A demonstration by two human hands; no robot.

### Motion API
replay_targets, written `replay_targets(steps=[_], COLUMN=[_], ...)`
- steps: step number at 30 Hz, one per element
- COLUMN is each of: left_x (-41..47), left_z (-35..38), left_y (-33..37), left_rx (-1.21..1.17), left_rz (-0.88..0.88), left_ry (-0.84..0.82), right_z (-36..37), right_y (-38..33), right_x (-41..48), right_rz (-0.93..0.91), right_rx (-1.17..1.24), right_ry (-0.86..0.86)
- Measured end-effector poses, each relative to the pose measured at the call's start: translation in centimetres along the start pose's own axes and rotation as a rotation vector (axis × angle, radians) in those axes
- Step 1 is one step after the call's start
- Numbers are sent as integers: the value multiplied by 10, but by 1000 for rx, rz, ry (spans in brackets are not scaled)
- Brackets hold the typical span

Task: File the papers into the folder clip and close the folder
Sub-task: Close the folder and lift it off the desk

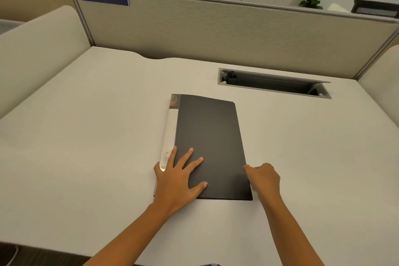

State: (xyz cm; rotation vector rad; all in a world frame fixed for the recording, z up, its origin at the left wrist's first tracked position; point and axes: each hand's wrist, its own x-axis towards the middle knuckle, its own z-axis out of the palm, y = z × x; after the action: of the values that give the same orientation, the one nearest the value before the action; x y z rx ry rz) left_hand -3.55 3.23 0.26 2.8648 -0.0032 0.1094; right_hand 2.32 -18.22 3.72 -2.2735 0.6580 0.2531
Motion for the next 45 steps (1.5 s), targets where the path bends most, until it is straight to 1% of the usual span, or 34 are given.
replay_targets(steps=[6, 12, 14, 16, 19, 21, 24, 27, 30, 31, 34, 37, 41, 45], left_x=[1, 2, 1, 0, 3, 7, 17, 26, 36, 41, 64, 100, 157, 214], left_z=[-1, -1, -3, -6, -12, -16, -20, -23, -28, -31, -45, -61, -75, -74], left_y=[0, 1, 1, 1, 0, -1, -15, -40, -57, -60, -66, -73, -90, -111], left_rx=[-23, -75, -155, -369, -755, -894, -1050, -1260, -1340, -1337, -1313, -1343, -1342, -1290], left_rz=[1, 6, -1, -31, -200, -379, -636, -799, -789, -763, -680, -642, -625, -632], left_ry=[3, 31, 73, 168, 345, 406, 419, 349, 242, 250, 359, 425, 458, 449], right_z=[-8, 10, 11, 9, 8, 11, 17, 21, 23, 25, 30, 36, 47, 62], right_y=[-1, 0, 1, 2, 4, 4, 4, 1, -13, -20, -48, -80, -129, -171], right_x=[3, -7, -9, -10, -11, -11, -11, -7, 1, 5, 19, 39, 71, 103], right_rz=[91, -88, -128, -162, -175, -162, -146, -157, -182, -192, -213, -240, -277, -283], right_rx=[181, 180, 235, 325, 436, 490, 558, 608, 659, 676, 728, 747, 740, 710], right_ry=[-94, -105, -75, -44, -25, -23, -22, -17, -2, 2, 7, 14, 38, 50])
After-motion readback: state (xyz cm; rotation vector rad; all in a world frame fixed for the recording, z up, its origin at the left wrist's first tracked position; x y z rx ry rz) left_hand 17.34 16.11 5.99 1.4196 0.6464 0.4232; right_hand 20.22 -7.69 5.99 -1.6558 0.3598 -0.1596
